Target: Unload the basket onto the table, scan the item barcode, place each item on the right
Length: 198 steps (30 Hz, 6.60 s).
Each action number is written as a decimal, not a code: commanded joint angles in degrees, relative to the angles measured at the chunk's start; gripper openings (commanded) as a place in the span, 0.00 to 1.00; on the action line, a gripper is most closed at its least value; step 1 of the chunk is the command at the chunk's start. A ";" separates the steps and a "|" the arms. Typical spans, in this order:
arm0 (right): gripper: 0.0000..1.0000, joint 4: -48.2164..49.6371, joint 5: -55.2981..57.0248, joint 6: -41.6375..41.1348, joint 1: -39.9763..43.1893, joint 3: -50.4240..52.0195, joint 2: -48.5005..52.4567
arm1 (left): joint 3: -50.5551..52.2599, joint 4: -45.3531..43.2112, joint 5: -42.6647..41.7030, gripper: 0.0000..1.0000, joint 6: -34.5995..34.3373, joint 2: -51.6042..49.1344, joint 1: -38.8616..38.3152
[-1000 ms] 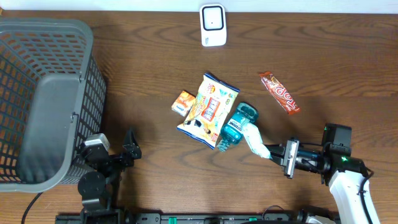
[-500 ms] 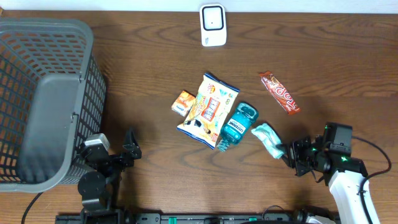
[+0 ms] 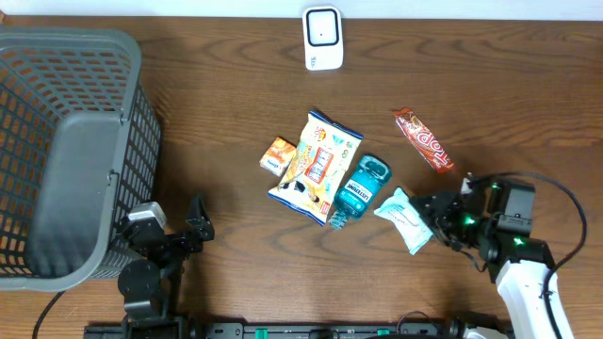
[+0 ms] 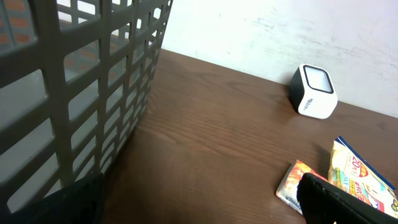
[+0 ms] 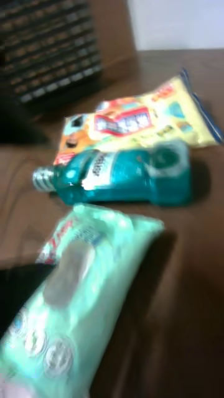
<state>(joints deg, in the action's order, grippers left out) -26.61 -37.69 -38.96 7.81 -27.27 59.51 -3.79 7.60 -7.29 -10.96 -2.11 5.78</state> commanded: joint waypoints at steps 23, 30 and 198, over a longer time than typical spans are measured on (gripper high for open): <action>0.83 -21.09 67.60 9.53 -47.65 -19.43 7.39 | 1.42 0.48 0.48 0.98 -0.74 0.00 -0.11; 0.76 -20.72 67.58 12.48 -47.67 -19.45 22.14 | 1.42 0.48 0.48 0.98 -0.74 0.00 -0.11; 0.01 31.02 72.52 38.84 -35.58 -91.03 80.89 | 1.42 0.48 0.48 0.98 -0.74 0.00 -0.11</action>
<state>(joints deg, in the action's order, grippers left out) 6.20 26.81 1.89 -27.77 -117.03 142.15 -3.79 7.57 -7.27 -10.98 -2.15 5.78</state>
